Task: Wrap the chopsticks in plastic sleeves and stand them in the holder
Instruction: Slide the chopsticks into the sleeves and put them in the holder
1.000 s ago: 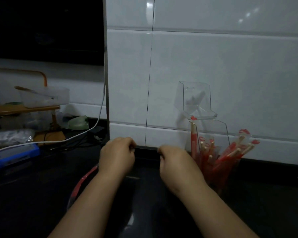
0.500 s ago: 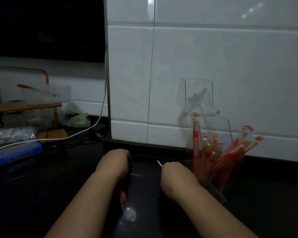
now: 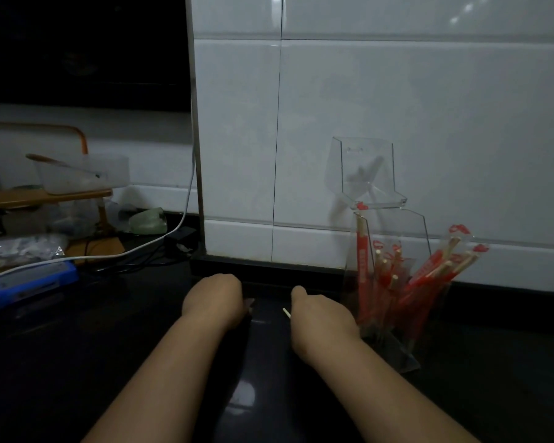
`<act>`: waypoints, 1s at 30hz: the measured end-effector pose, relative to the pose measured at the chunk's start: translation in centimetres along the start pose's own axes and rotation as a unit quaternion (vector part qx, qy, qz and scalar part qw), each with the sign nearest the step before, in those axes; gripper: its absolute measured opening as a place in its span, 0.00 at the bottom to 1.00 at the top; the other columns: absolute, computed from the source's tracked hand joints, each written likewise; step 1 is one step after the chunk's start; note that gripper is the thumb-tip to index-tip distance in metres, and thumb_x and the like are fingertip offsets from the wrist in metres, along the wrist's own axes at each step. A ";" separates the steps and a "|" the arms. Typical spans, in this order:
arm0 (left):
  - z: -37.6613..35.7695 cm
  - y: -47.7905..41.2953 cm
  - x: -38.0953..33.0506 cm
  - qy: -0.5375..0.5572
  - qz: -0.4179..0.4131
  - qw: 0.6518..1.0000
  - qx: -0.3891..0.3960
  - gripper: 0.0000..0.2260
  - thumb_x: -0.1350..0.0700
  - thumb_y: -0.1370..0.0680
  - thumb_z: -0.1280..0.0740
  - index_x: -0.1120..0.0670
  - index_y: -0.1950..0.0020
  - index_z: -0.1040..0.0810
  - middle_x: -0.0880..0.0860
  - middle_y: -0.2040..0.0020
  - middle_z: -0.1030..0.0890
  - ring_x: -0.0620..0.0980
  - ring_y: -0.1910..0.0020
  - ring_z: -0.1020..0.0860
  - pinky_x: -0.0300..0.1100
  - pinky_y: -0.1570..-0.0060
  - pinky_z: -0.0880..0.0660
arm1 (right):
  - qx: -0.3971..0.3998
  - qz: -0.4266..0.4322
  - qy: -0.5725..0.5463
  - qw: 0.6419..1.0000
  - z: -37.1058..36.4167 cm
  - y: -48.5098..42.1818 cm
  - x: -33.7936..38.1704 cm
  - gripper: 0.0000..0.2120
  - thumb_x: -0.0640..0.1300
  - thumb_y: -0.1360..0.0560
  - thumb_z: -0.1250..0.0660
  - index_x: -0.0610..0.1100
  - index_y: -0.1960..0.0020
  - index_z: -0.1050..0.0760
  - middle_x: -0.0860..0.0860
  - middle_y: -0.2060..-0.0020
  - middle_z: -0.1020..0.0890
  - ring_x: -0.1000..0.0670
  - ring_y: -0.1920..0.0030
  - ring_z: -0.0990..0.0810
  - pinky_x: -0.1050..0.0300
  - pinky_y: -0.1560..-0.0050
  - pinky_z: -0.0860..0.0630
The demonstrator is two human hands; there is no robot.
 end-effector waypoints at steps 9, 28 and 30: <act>0.8 0.5 -0.7 0.050 -0.006 0.997 -0.051 0.10 0.47 0.23 0.31 0.51 0.46 0.25 0.52 0.47 0.20 0.52 0.52 0.24 0.44 0.55 0.28 | -0.110 0.000 -0.167 0.980 3.6 1.2 -0.8 0.09 0.42 0.27 0.35 0.46 0.48 0.33 0.47 0.53 0.20 0.42 0.54 0.23 0.55 0.60 0.32; 2.5 1.3 -1.6 0.447 -0.029 0.882 -0.143 0.10 0.61 0.22 0.32 0.45 0.52 0.23 0.46 0.58 0.17 0.46 0.55 0.19 0.42 0.57 0.26 | -0.213 0.003 -0.411 0.887 3.1 0.4 -1.7 0.17 0.33 0.24 0.41 0.47 0.44 0.18 0.50 0.50 0.16 0.51 0.48 0.19 0.60 0.43 0.24; 3.1 1.7 -1.8 0.559 -0.047 0.815 -0.146 0.12 0.64 0.22 0.32 0.46 0.52 0.21 0.48 0.59 0.16 0.44 0.55 0.17 0.36 0.57 0.25 | -0.234 0.010 -0.432 0.871 3.5 0.6 -1.9 0.18 0.31 0.26 0.39 0.48 0.46 0.18 0.54 0.54 0.17 0.56 0.52 0.20 0.72 0.49 0.27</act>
Point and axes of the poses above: each hand's wrist, its own y-axis away from the middle knuckle, its own z-axis out of the back of the hand, x = y × z, the point moved 6 cm from there along -y, towards the middle knuckle
